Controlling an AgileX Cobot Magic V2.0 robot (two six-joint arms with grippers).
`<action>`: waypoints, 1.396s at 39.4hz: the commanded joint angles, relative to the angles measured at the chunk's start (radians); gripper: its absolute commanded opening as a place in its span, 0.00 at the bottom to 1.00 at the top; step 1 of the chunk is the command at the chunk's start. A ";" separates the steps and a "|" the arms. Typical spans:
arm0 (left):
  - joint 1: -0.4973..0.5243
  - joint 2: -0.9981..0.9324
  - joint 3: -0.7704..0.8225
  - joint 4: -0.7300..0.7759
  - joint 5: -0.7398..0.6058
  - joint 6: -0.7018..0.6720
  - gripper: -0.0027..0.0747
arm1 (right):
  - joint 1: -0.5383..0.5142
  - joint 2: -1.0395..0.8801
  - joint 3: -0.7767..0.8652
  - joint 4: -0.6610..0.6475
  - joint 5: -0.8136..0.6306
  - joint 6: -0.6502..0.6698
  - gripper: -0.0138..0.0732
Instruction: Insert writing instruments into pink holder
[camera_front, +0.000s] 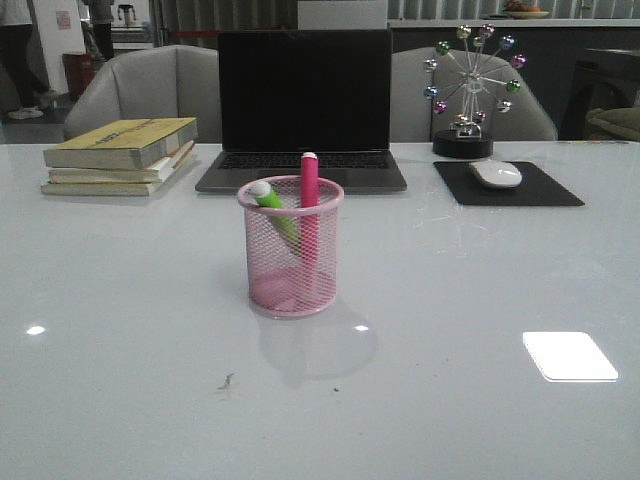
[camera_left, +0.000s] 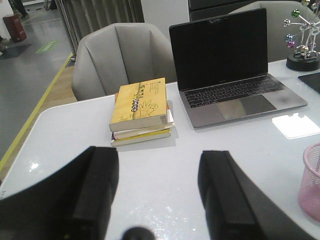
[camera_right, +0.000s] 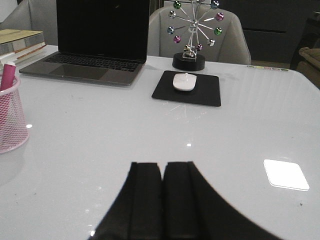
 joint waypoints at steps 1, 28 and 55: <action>0.001 0.001 -0.028 -0.007 -0.081 -0.009 0.58 | 0.001 -0.016 0.001 0.000 -0.078 -0.010 0.23; 0.001 0.001 -0.028 0.025 -0.081 -0.007 0.58 | 0.001 -0.016 0.001 0.000 -0.078 -0.010 0.23; 0.001 -0.326 0.132 -0.094 -0.093 -0.007 0.15 | 0.001 -0.016 0.001 0.000 -0.078 -0.010 0.23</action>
